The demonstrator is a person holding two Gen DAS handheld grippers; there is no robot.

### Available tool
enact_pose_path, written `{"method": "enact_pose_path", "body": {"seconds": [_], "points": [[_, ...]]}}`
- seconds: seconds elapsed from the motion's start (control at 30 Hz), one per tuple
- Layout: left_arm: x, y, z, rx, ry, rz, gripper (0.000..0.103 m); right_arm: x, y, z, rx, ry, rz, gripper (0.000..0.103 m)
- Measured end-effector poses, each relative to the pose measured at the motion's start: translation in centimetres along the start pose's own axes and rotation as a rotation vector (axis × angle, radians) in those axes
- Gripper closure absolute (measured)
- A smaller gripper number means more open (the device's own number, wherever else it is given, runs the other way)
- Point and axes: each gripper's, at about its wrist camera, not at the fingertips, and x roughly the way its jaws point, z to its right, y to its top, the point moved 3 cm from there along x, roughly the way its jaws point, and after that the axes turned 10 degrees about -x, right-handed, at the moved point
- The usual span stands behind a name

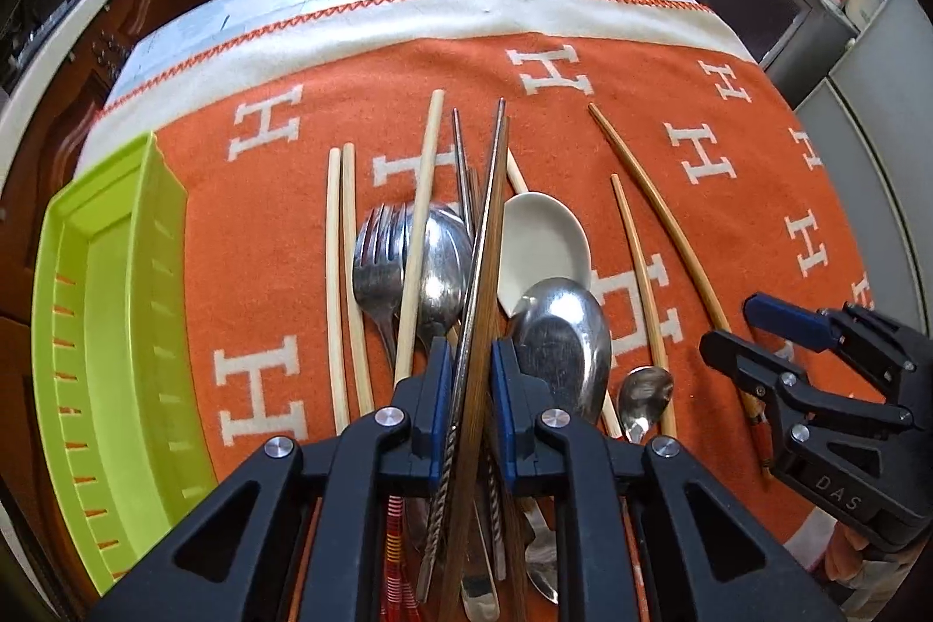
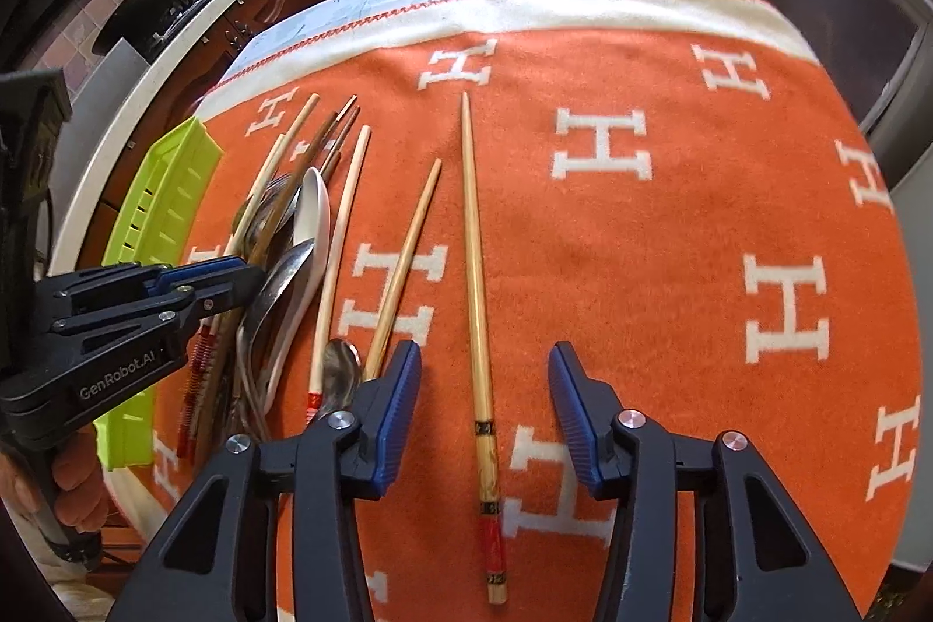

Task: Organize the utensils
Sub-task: 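Close the left gripper on a wooden chopstick while the right gripper grasps another chopstick, then carry both chopsticks over the green tray and open both grippers to drop them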

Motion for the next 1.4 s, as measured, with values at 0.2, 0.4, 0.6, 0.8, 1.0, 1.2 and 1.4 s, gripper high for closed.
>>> {"method": "enact_pose_path", "body": {"seconds": [0.2, 0.4, 0.6, 0.8, 1.0, 1.2, 1.4], "points": [[0.0, 0.0, -0.3, -0.022, -0.018, 0.012, 0.098, 0.6, 0.5, -0.9, -0.075, -0.102, 0.020, 0.095], [-1.4, -0.4, -1.8, -0.065, -0.066, 0.002, 0.098, 0.5, 0.3, -0.2, -0.011, -0.023, 0.032, 0.096], [-4.3, -1.1, -3.8, -0.122, -0.108, 0.005, 0.098, -1.3, 0.2, 0.0, 0.067, 0.082, 0.053, 0.096], [-9.1, -2.0, -7.3, -0.166, -0.080, 0.080, 0.098, -4.2, 0.9, -2.4, 0.074, 0.151, 0.072, 0.096], [-12.6, -2.2, -13.0, -0.239, 0.007, 0.173, 0.098, -6.6, 2.8, -8.6, 0.028, 0.236, 0.074, 0.096], [-11.9, -2.3, -17.7, -0.296, 0.074, 0.186, 0.098, -7.0, 4.6, -16.1, 0.022, 0.345, 0.036, 0.096], [-9.5, -2.9, -20.1, -0.328, 0.083, 0.155, 0.098, -3.8, 6.7, -21.9, 0.069, 0.389, -0.019, 0.096]]}}
